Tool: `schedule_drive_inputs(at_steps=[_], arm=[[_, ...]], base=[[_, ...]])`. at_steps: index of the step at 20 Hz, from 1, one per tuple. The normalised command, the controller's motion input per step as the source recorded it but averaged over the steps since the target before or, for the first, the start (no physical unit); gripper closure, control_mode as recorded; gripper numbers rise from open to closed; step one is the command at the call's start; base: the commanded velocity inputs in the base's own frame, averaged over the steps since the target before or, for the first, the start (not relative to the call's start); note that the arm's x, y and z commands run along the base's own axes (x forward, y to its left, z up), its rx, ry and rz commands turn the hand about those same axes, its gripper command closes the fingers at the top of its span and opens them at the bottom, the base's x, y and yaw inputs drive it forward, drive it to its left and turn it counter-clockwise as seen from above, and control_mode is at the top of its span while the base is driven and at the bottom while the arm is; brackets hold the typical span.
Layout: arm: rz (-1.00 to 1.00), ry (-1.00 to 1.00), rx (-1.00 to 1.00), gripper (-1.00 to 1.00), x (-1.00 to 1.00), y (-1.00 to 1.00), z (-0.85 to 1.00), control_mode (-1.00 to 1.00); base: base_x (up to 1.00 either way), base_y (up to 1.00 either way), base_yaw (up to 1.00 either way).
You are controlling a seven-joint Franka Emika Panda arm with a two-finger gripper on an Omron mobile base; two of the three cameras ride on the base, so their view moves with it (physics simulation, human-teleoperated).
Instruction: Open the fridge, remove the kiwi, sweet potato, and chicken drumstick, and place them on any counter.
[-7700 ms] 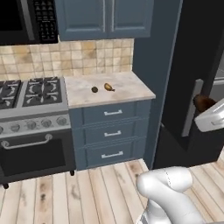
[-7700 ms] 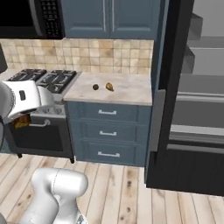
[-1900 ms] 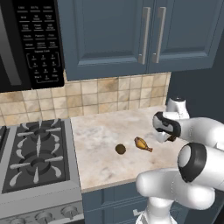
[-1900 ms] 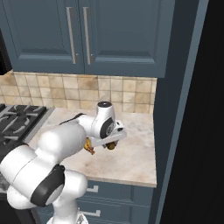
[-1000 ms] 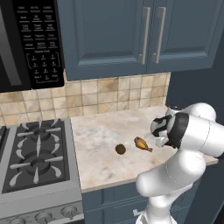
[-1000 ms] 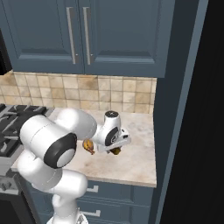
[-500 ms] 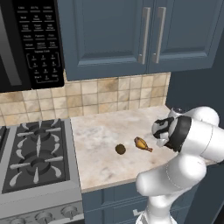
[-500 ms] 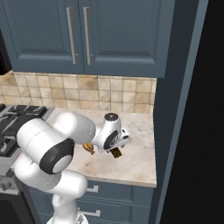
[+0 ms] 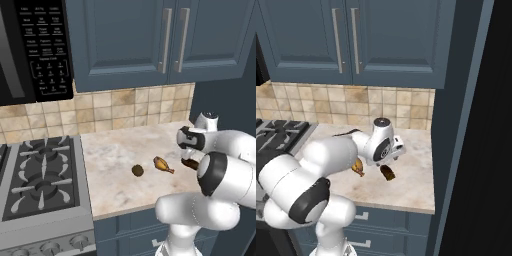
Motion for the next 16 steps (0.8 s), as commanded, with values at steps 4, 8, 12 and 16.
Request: schedule_drive_inputs(at_steps=[4, 8, 12, 16], arm=[[0.00, 0.00, 0.04, -1.00, -0.22, 0.00, 0.68, -1.00], [0.00, -0.01, 0.03, -1.00, -0.47, 0.00, 0.60, -1.00], [0.01, -0.04, 0.02, -1.00, -0.50, 0.00, 0.61, -1.00], [0.00, 0.00, 0.04, -1.00, -0.54, 0.00, 0.77, -1.00]], base=[[0.00, 0.00, 0.00], [0.00, 0.00, 0.00], [0.00, 0.00, 0.00], [0.00, 0.00, 0.00]])
